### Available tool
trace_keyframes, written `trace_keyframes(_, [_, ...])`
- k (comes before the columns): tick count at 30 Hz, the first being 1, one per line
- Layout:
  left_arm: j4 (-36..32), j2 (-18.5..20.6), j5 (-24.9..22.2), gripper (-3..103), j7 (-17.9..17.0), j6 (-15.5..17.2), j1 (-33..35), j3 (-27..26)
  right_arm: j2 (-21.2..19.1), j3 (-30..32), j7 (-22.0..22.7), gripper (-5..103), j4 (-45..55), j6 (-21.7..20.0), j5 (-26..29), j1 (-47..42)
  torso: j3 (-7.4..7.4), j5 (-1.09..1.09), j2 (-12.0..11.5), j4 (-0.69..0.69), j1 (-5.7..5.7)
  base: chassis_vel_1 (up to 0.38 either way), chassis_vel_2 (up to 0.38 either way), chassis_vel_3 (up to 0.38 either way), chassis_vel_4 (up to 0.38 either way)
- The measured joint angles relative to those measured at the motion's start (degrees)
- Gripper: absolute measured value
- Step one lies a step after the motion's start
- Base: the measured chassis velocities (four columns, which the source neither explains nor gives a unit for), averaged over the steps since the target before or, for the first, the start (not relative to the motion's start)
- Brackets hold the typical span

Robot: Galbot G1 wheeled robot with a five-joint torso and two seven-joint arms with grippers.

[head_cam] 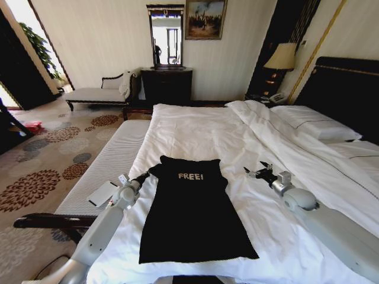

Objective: Fold the clothes on the bed.

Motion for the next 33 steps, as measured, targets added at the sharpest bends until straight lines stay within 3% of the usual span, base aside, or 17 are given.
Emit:
trace_keyframes(9, [-1.1, 0.9, -0.1, 0, 0.2, -0.2, 1.4, -4.4, 0.3, 0.2, -0.1, 100, 0.1, 0.1, -0.1, -0.2, 0.00, 0.00, 0.0, -0.02, -0.01, 0.000, 0.000, 0.000, 0.000])
trace_keyframes(33, [-7.8, 2.2, 0.1, 0, -0.7, -0.5, 4.0, -6.6, 1.1, 0.1, -0.3, 100, -0.3, 0.3, -0.7, -0.2, 0.00, 0.01, 0.0, 0.01, 0.00, 0.000, 0.000, 0.000, 0.000])
